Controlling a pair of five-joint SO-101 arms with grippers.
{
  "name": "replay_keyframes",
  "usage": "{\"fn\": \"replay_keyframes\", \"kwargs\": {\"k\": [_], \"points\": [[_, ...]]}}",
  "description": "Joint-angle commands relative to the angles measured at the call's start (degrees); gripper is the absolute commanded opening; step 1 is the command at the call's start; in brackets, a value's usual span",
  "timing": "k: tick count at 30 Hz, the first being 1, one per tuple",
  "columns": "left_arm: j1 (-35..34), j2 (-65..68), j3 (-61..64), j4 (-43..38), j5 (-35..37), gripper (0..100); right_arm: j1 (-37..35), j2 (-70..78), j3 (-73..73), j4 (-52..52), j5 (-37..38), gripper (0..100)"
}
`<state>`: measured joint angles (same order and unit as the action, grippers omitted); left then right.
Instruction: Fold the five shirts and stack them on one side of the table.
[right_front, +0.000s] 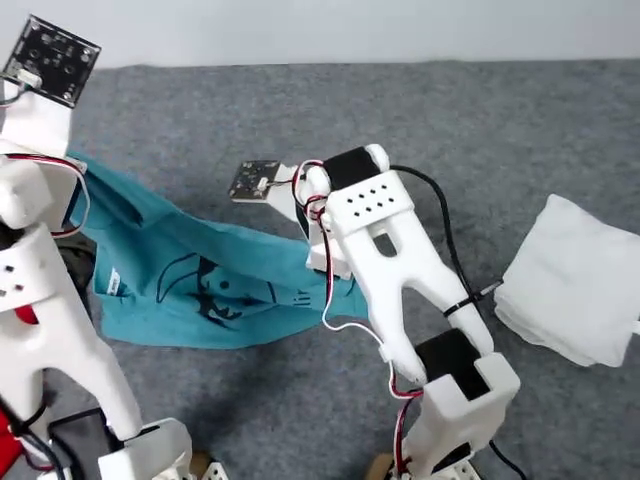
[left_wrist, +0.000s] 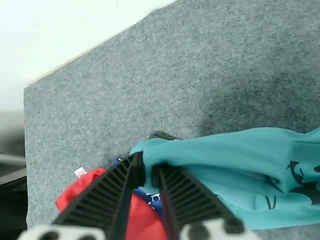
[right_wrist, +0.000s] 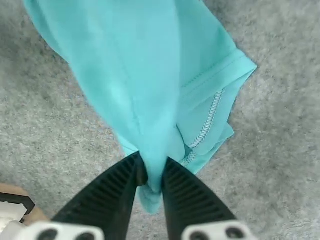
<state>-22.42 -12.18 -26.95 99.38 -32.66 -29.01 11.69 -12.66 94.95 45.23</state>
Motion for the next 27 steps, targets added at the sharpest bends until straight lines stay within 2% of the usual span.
{"fn": "replay_keyframes", "kwargs": {"k": [1, 9, 13, 17, 21, 27], "points": [[0.53, -0.79, 0.13, 1.14, -0.62, 0, -0.04, -2.07, -1.58, -0.57, 0.70, 7.1], [0.44, -0.79, 1.80, 1.14, -0.62, 0, -0.22, 0.84, -2.11, -2.15, 0.35, 6.2], [0.44, -0.79, 1.98, 1.14, -0.62, 0, -0.22, 1.27, -6.33, -2.33, -3.25, 8.1], [0.53, -0.70, 1.98, 1.05, -0.62, 0, -1.01, 1.45, -7.30, -2.07, -0.70, 6.9], [0.53, -0.70, 1.98, 1.05, -0.62, 0, -1.89, 1.01, -7.38, -2.24, -1.67, 9.7], [0.53, -0.35, 1.98, 1.05, -0.62, 0, -3.21, 1.19, -7.38, -2.33, 2.90, 2.1]]}}
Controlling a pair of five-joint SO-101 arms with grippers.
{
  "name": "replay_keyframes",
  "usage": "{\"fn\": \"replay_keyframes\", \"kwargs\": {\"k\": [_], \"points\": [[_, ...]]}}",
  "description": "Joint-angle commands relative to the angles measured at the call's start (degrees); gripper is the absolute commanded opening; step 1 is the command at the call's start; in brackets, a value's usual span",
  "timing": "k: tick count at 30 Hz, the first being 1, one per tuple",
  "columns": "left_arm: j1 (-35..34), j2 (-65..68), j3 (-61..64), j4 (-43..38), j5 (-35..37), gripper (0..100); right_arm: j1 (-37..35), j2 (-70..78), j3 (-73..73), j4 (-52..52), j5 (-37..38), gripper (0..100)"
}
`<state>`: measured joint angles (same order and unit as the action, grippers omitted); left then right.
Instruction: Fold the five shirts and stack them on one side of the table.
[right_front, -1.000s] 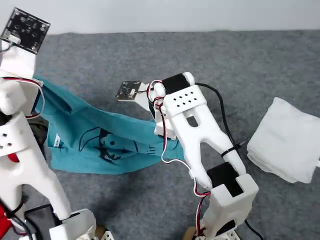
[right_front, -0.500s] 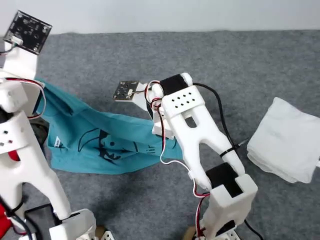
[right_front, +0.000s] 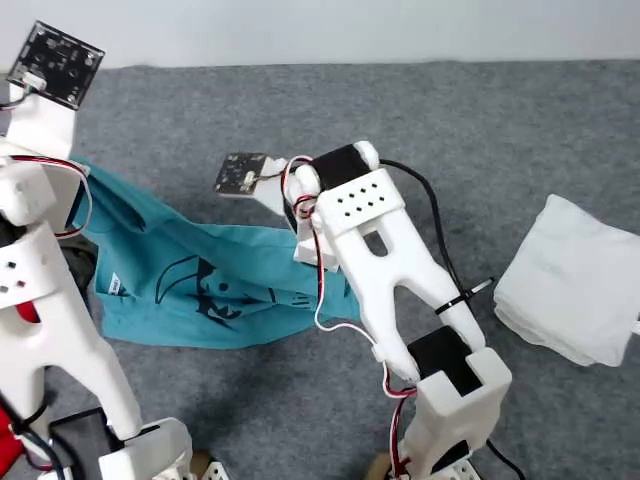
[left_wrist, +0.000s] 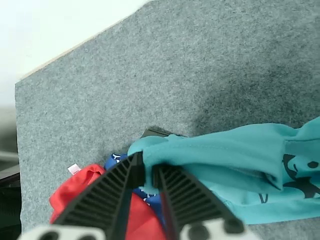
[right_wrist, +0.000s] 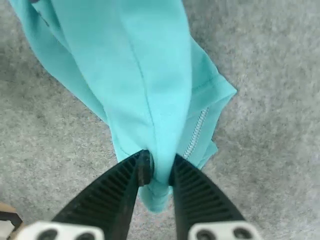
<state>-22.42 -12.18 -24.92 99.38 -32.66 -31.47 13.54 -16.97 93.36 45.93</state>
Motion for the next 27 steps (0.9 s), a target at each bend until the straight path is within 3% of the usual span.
{"fn": "replay_keyframes", "kwargs": {"k": [1, 12, 21, 27], "points": [[0.53, -0.35, -0.04, 1.05, -0.62, 0, -0.75, -0.92, -3.16, -0.75, 2.81, 1.4], [0.35, -0.88, -0.66, -0.79, -0.44, 0, 5.32, -0.92, -25.76, 4.26, 2.99, 1.2], [0.44, -0.35, -18.24, -2.55, 7.12, 0, 10.77, -0.92, -51.16, 9.19, 3.08, 1.2], [0.44, -0.35, -23.43, -6.24, 9.23, 0, 15.16, -1.01, -61.36, 9.19, 3.16, 1.2]]}}
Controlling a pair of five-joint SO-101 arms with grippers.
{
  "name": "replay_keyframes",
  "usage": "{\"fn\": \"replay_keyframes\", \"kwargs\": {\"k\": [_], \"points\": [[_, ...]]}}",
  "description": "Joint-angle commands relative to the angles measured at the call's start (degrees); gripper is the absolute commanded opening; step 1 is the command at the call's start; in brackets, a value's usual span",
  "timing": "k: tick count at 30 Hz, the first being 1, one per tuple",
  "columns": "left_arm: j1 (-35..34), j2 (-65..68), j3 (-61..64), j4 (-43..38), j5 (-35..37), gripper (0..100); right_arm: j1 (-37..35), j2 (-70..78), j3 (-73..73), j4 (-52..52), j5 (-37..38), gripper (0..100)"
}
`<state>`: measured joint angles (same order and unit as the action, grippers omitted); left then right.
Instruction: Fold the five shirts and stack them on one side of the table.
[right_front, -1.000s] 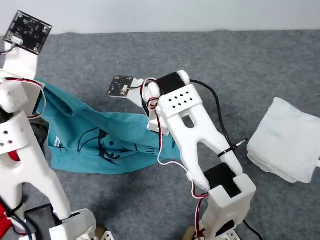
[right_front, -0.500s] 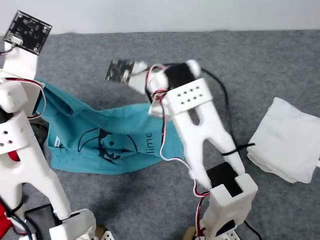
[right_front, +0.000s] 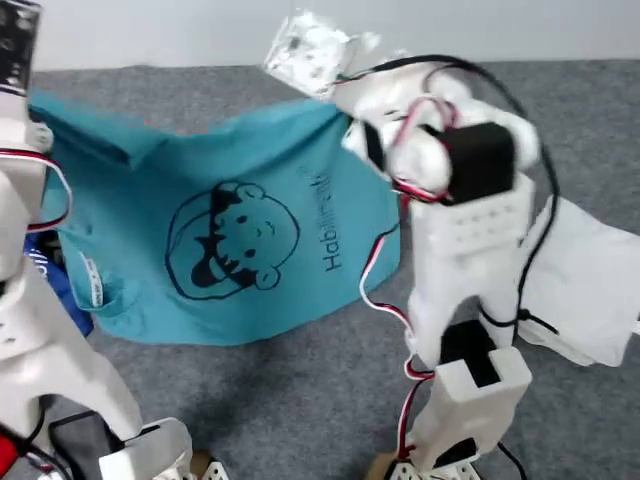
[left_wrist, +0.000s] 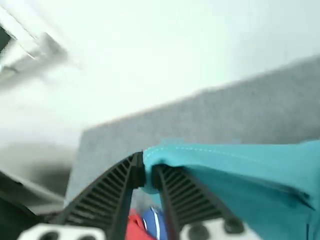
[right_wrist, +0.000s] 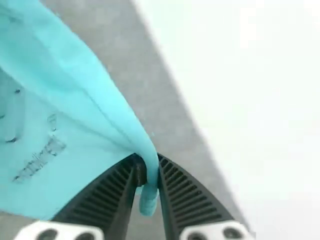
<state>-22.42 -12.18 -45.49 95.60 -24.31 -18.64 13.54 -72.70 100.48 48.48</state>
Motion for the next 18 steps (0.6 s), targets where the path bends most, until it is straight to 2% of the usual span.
{"fn": "replay_keyframes", "kwargs": {"k": [1, 11, 18], "points": [[0.44, -0.62, -3.21, -2.99, 0.88, 0, 3.03, -1.01, -6.95, 2.07, 0.62, 1.2], [-1.05, -0.62, -13.41, -5.89, 8.88, 0, 10.68, -8.31, -10.11, 2.15, 0.44, 1.2], [-0.79, -0.79, -17.80, -4.66, 8.88, 0, 11.12, -13.41, -10.11, 2.42, 0.53, 1.2]]}}
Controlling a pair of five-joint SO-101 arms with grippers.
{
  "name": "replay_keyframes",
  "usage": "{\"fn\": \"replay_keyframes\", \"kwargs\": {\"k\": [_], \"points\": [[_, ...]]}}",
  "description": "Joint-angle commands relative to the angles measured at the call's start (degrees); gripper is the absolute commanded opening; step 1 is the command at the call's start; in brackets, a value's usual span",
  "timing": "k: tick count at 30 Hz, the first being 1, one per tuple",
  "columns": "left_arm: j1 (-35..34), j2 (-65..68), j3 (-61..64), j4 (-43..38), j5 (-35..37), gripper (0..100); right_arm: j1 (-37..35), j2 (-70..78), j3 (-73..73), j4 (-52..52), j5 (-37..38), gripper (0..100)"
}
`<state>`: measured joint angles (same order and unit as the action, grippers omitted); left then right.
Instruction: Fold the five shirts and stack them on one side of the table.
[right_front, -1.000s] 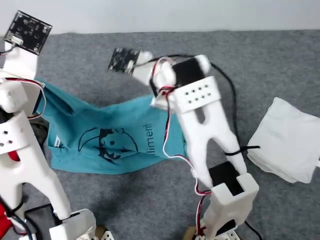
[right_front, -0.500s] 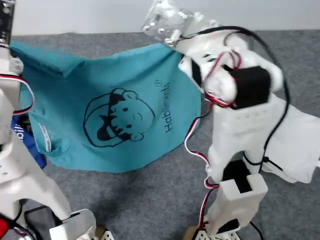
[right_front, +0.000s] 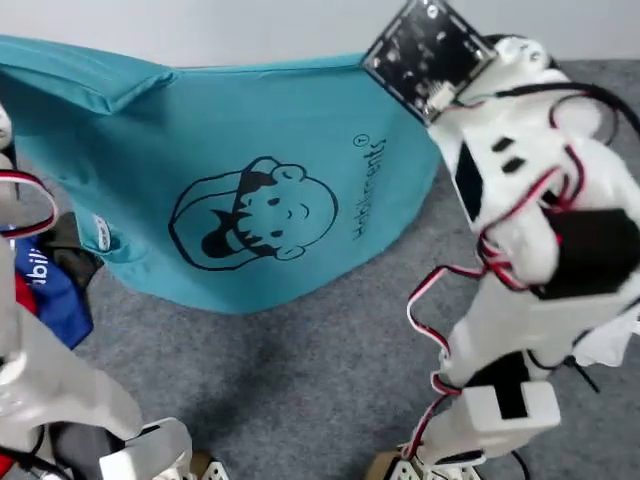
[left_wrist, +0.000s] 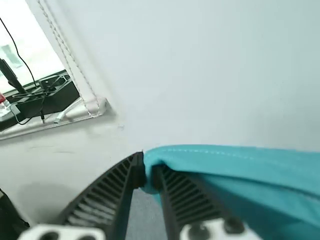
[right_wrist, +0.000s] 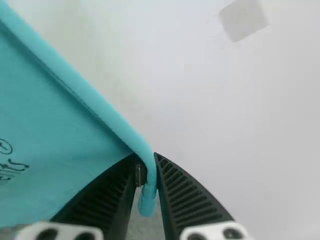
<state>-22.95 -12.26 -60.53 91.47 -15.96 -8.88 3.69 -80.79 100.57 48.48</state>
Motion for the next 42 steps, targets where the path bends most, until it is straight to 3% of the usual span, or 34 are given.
{"fn": "replay_keyframes", "kwargs": {"k": [1, 7, 15, 20, 28, 34, 42], "points": [[-0.26, -0.70, -4.18, 0.35, 0.53, 0, 1.36, -4.53, -2.02, 2.33, 0.53, 1.2], [-0.26, -0.70, -17.45, 9.05, -3.69, 0, 2.42, -11.56, -1.85, 2.42, 0.53, 1.2], [-0.62, -0.79, -34.51, 9.05, -9.58, 0, 4.79, -29.49, 12.84, 2.24, 0.62, 1.2], [-0.62, -4.75, -33.71, 8.97, -13.45, 0, 6.11, -40.04, 26.20, 1.98, 2.73, 1.2], [-0.18, -6.51, -12.00, 8.97, -14.59, 0, 5.93, -39.69, 48.44, -2.33, 3.52, 1.2], [6.42, -1.93, 19.65, 7.21, -23.03, 0, 5.93, -30.99, 68.40, -21.23, 3.52, 1.2], [9.23, 10.81, 42.86, -19.08, -23.74, 0, 6.11, -13.76, 79.38, -48.04, 3.52, 1.2]]}}
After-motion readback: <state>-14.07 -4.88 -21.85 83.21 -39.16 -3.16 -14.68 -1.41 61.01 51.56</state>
